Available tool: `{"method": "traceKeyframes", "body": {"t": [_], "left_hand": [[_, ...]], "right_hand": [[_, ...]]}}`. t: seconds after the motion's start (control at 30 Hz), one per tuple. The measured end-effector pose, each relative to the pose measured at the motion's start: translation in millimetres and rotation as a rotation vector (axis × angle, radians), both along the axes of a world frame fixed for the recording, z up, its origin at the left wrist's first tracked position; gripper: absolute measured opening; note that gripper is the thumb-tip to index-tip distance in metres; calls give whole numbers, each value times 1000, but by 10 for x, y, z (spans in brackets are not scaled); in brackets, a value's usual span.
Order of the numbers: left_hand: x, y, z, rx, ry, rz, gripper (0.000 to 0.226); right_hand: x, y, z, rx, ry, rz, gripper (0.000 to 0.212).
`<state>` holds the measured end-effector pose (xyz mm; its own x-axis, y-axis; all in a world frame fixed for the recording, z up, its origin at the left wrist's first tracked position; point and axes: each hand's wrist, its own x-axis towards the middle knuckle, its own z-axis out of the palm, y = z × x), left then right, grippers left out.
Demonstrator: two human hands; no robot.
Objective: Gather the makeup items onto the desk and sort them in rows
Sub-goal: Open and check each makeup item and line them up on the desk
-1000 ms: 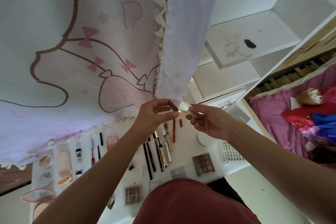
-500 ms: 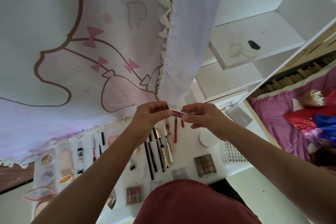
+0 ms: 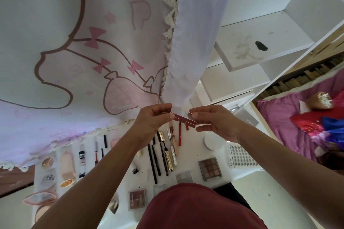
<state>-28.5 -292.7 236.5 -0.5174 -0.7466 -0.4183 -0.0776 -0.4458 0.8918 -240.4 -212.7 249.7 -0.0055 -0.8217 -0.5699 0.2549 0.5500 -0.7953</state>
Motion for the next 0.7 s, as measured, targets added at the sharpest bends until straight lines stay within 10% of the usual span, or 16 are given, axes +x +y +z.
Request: {"method": "traceKeyframes", "body": {"t": [0.37, 0.7], "left_hand": [[-38, -1, -39, 59, 11, 93, 24], [-52, 3, -23, 143, 68, 105, 23]], "right_hand": [[77, -35, -31, 122, -23, -87, 2], [36, -86, 7, 91, 22, -250, 14]]}}
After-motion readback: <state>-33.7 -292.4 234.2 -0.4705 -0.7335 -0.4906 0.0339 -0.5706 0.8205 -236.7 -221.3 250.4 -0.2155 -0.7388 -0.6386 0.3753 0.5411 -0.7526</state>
